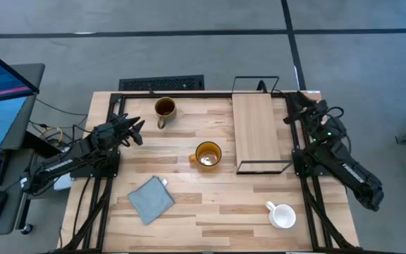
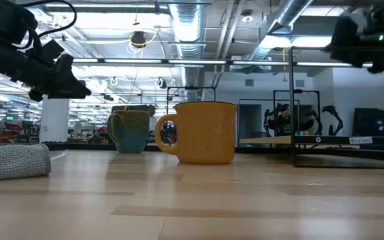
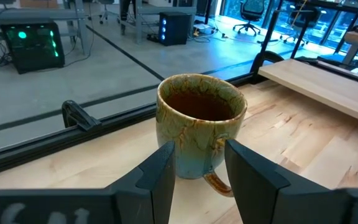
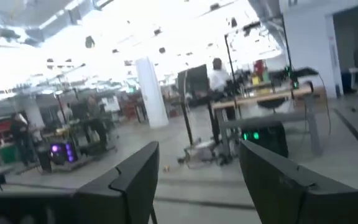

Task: Stack small to large cups/mugs on shelf
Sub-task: Put the white mug on the shelf

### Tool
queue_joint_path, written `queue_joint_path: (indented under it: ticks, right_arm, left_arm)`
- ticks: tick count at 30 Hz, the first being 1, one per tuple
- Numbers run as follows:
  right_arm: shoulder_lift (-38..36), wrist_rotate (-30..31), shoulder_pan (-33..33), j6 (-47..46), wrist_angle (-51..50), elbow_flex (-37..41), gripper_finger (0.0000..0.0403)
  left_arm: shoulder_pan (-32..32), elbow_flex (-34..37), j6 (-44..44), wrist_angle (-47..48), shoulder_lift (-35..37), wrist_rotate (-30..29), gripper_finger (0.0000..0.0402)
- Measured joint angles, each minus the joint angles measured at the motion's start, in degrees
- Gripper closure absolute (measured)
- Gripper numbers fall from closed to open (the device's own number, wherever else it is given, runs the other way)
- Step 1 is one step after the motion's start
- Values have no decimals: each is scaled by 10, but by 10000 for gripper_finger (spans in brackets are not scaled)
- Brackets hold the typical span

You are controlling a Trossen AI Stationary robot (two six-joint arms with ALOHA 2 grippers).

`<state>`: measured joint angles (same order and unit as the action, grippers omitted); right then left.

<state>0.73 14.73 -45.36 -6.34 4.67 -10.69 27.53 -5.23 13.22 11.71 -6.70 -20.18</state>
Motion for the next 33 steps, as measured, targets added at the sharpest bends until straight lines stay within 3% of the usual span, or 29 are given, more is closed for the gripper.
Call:
queue_joint_path:
  ticks: [5,13,22,33]
  right_arm:
    - [26,-22,0,54,-15,-70,159]
    - [104,-45,0,65,-134,-201,159]
    - [212,-176,0,64,-212,-347,159]
    - [327,-250,1,87,-364,-511,159]
  left_arm:
    - [0,0,-5,0,0,0,271]
    - [0,-1,-7,0,0,0,271]
    - [0,-1,-7,0,0,0,271]
    - [0,-1,-7,0,0,0,271]
